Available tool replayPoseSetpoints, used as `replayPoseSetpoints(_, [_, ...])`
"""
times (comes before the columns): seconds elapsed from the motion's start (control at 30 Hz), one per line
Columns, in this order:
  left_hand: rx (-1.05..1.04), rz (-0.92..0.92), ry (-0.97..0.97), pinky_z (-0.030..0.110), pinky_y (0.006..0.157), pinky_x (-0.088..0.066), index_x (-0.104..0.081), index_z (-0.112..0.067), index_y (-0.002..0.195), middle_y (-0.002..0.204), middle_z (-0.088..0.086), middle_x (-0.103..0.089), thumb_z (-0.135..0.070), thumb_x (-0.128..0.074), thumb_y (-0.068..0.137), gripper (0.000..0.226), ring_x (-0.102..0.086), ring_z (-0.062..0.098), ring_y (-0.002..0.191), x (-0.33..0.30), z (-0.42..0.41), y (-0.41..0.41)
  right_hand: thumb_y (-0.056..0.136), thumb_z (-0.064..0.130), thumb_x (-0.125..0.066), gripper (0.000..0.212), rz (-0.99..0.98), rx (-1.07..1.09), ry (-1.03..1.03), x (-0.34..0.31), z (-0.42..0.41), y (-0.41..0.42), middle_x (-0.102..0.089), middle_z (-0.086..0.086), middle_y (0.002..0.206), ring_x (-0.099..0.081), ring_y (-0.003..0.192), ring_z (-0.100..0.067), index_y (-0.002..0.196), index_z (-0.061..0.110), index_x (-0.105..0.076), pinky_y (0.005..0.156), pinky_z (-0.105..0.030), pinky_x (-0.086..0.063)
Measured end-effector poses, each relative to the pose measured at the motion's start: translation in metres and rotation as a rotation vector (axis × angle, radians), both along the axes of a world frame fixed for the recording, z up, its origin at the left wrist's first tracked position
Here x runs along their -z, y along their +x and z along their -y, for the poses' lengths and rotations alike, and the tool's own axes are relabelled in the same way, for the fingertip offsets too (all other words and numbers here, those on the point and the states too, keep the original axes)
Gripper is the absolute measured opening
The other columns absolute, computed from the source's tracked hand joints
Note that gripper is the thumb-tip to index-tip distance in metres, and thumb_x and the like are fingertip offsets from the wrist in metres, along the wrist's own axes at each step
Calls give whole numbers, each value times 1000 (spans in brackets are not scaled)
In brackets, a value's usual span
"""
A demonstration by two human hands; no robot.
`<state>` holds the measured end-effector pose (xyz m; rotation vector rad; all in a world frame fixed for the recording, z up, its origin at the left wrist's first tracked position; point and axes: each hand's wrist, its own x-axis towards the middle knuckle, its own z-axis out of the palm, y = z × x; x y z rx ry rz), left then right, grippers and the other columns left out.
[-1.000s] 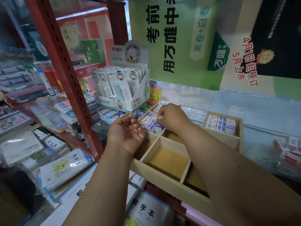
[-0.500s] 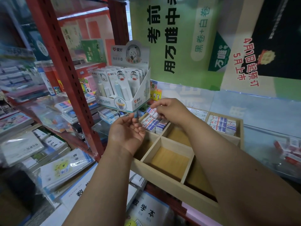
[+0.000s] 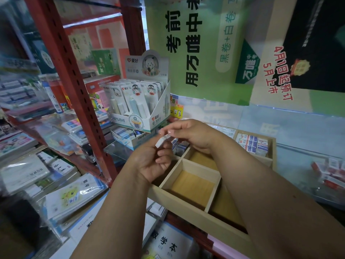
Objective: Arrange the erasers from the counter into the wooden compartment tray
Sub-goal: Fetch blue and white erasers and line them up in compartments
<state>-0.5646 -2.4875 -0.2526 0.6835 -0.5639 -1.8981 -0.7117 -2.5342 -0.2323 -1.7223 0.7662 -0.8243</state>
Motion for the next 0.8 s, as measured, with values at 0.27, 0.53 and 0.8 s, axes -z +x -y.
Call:
replayPoseSetpoints(0.27, [-168, -98, 72, 14, 31, -32, -52, -5, 94, 61, 7, -53, -47, -36, 100, 45, -43, 7, 41, 3, 8, 4, 81, 3, -70, 11, 96, 304, 35, -2, 6, -8, -68, -1, 76, -60, 73, -14, 79, 14, -71, 67, -29, -51])
replayPoseSetpoints(0.53, [-292, -183, 172, 13, 32, -30, -55, -9, 88, 60, 2, -49, -39, -38, 100, 37, -40, 7, 40, 7, 9, 7, 78, 17, -74, 6, -468, 699, -227, 19, 17, -1, -71, -3, 79, -64, 78, -18, 75, 12, -74, 72, -27, -50])
replayPoseSetpoints(0.8, [-314, -152, 182, 13, 33, -29, -56, -10, 87, 61, 1, -47, -36, -39, 99, 34, -38, 7, 43, 4, 6, 7, 82, 4, -48, 36, -759, 518, -386, 19, 20, 11, -51, -5, 59, -50, 71, -27, 48, 14, -52, 61, -27, -37])
